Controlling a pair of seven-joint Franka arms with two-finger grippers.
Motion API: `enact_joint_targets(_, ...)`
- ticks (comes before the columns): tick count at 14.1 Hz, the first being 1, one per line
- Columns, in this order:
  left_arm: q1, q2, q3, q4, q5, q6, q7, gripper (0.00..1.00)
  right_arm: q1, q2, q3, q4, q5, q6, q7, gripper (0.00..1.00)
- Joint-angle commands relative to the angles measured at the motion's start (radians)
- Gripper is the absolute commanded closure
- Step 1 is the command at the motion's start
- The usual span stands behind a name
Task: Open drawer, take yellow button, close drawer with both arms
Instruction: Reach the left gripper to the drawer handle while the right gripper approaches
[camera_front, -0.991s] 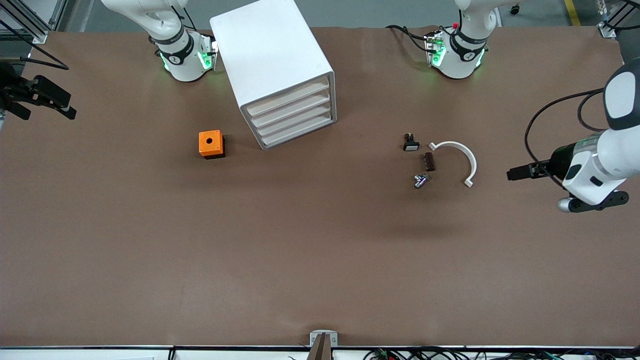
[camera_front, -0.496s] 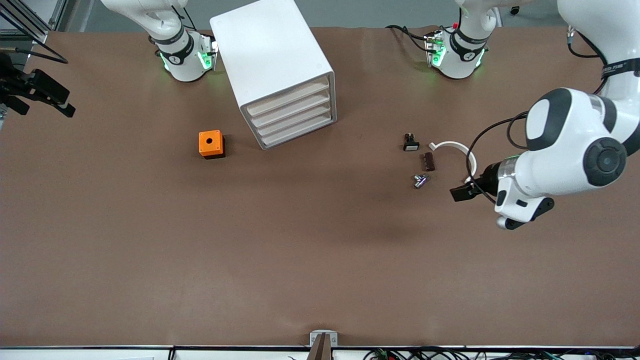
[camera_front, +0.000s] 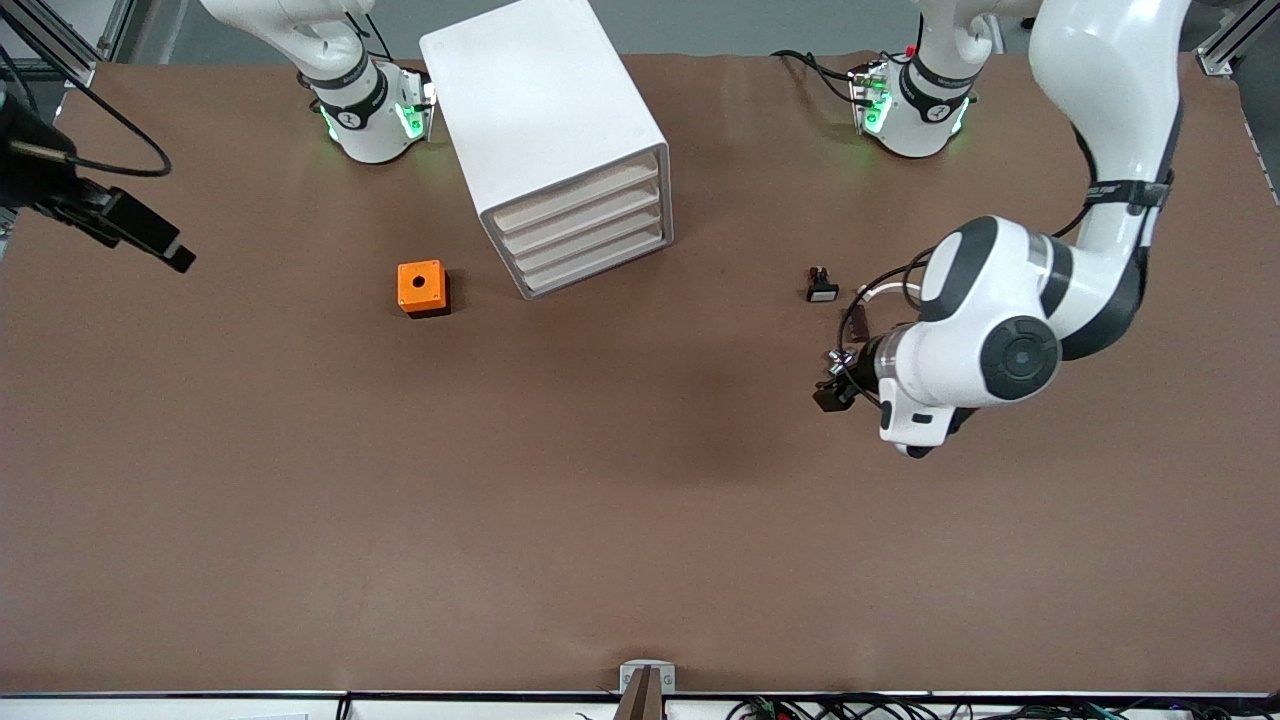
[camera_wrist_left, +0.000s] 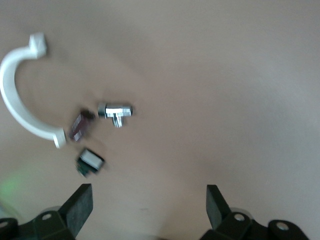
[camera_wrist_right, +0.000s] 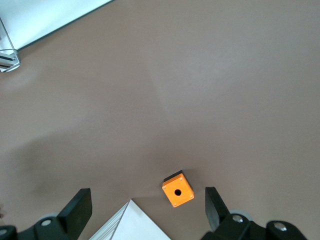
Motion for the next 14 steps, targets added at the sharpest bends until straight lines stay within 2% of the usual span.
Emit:
enact_joint_targets(1,-0.038,0.021,0.002,0.028,-0.040,-0.009,-0.352,0.00,0.055,0.072,-0.005,0.056,-0.005,-0.005,0.104,0.00)
enact_joint_targets(3,-0.053,0.041,0.002,0.028,-0.112,-0.011,-0.550,0.00,0.095,0.106,-0.003,0.064,-0.045,-0.005,0.168,0.00)
enact_joint_targets(6,-0.062,0.045,0.000,0.019,-0.247,-0.038,-0.657,0.00,0.181,0.146,-0.003,0.069,-0.146,-0.005,0.239,0.00)
enact_joint_targets(8,-0.088,0.061,0.000,0.020,-0.301,-0.084,-0.678,0.00,0.192,0.149,-0.003,0.069,-0.145,-0.007,0.239,0.00)
enact_joint_targets(10,-0.088,0.084,0.000,0.019,-0.420,-0.086,-0.715,0.00,0.204,0.149,-0.003,0.069,-0.137,-0.011,0.245,0.00)
enact_joint_targets(12,-0.088,0.110,0.000,0.020,-0.536,-0.086,-0.778,0.00,0.235,0.155,-0.003,0.069,-0.133,-0.011,0.316,0.00)
enact_joint_targets(14,-0.102,0.131,0.000,0.020,-0.579,-0.086,-0.868,0.00,0.253,0.155,-0.003,0.069,-0.122,-0.005,0.394,0.00)
